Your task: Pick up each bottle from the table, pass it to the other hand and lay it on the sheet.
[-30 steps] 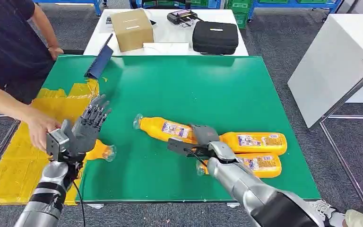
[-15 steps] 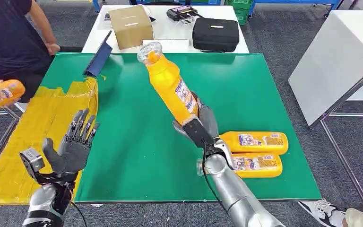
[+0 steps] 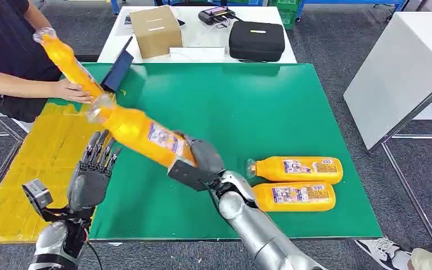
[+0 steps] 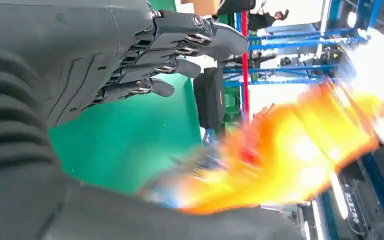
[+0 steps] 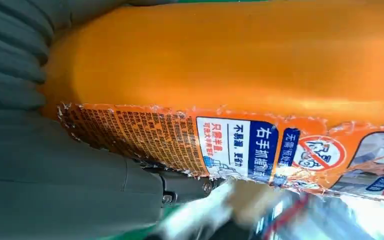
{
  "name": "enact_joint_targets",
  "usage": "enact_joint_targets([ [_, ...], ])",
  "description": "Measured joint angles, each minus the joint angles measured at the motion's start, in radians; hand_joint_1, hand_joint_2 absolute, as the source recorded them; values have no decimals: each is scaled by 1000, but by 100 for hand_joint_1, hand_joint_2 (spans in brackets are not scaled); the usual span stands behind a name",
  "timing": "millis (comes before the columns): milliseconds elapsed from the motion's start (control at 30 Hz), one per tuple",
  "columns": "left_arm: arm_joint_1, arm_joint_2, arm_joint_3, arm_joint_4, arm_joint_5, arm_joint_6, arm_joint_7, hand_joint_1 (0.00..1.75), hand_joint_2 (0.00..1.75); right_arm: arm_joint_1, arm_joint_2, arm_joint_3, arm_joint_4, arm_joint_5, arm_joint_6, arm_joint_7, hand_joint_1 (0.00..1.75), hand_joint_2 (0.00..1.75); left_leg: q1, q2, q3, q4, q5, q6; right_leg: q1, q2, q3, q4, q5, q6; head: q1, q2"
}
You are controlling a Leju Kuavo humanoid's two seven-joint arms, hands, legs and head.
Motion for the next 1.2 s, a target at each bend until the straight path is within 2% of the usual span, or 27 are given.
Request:
enact_joint_targets([
  [133, 13, 0, -14, -12, -16, 1, -14, 0, 175, -13, 32, 85, 76, 22, 27, -1, 175, 175, 0, 0, -1, 0, 0, 0, 0, 0, -1, 0, 0, 0, 0, 0],
  [400, 42, -1, -19, -26, -29, 3, -26, 0, 175, -16, 54, 191, 109, 55, 34, -1, 175, 175, 0, 0, -2, 0, 0, 0, 0, 0, -2, 0, 0, 0, 0, 0],
  [433, 46, -1, -20, -27, -40, 5, -30, 23, 175, -16, 55, 205, 109, 59, 34, 1, 175, 175, 0, 0, -2, 0, 0, 0, 0, 0, -2, 0, 0, 0, 0, 0],
  [467, 49, -1, -21, -28, -49, 8, -34, 91, 175, -16, 56, 216, 109, 61, 34, 3, 175, 175, 0, 0, -2, 0, 0, 0, 0, 0, -2, 0, 0, 0, 0, 0],
  [500, 51, -1, -21, -29, -59, 9, -36, 175, 175, -16, 57, 226, 108, 62, 34, 6, 175, 175, 0, 0, -2, 0, 0, 0, 0, 0, -2, 0, 0, 0, 0, 0],
  [1000, 66, 3, -23, -31, -68, 13, -66, 175, 175, -16, 52, 281, 101, 39, 3, 31, 175, 175, 0, 0, -2, 0, 0, 0, 0, 0, -2, 0, 0, 0, 0, 0],
  [1167, 66, 0, -21, -37, -92, 64, -65, 175, 175, -15, 42, 281, 101, 36, -19, 35, 175, 175, 0, 0, -2, 0, 0, 0, 0, 0, -2, 0, 0, 0, 0, 0],
  [1200, 66, 0, -21, -37, -94, 64, -64, 175, 175, -15, 41, 281, 101, 36, -20, 35, 91, 175, 0, 0, -2, 0, 0, 0, 0, 0, -2, 0, 0, 0, 0, 0],
])
